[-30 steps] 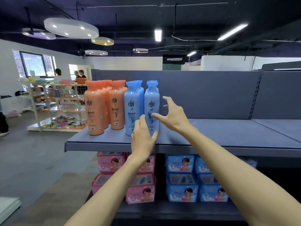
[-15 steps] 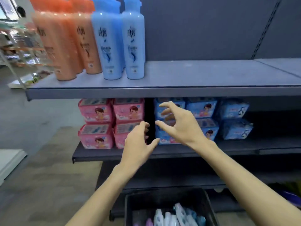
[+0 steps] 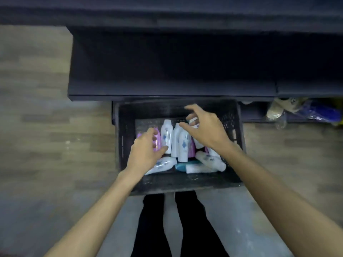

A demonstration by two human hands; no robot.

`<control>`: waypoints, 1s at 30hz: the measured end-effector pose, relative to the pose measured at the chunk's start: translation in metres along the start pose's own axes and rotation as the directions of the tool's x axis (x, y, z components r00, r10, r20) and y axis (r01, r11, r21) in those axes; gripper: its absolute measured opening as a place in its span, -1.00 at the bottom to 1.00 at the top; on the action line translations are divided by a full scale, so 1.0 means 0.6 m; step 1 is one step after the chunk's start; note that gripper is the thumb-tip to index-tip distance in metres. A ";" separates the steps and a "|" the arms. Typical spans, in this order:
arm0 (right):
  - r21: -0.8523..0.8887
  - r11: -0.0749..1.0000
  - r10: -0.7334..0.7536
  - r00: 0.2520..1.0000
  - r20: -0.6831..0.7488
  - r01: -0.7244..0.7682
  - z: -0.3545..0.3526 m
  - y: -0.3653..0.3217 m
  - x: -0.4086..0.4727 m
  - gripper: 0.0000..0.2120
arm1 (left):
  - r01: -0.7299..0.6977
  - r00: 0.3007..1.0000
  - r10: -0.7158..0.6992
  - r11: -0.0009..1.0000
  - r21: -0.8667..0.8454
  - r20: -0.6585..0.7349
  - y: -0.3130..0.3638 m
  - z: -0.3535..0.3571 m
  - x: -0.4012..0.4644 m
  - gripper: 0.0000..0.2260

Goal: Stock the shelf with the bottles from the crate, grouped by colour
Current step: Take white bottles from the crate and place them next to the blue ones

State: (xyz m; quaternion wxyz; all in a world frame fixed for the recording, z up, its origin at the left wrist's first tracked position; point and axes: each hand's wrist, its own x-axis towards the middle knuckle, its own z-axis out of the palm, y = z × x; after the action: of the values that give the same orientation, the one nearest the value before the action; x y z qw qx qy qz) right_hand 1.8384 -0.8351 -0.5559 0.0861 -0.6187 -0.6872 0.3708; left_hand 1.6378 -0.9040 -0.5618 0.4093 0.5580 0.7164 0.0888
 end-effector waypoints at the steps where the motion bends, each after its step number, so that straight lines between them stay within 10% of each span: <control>1: 0.006 1.000 0.025 1.000 0.011 -0.025 0.020 0.026 0.005 -0.48 | 0.028 0.999 -0.028 0.999 -0.022 0.015 -0.016 0.023 0.007 -0.62; 16: -0.015 0.905 0.408 0.858 0.313 -0.425 0.309 0.324 0.051 -0.46 | 0.224 0.938 -0.247 0.967 0.117 0.241 -0.155 0.338 0.181 -0.62; 30: 0.035 0.828 0.551 0.824 0.133 -0.559 0.401 0.315 0.098 -0.04 | 0.273 0.940 -0.321 0.911 0.308 0.117 -0.204 0.400 0.217 -0.60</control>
State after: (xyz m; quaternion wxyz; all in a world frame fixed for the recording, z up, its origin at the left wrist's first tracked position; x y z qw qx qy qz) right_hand 1.8357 -0.8861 -0.8632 -0.0436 -0.7655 -0.4676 0.4398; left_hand 1.7080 -0.9139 -0.8525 0.3907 0.5009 0.7619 -0.1262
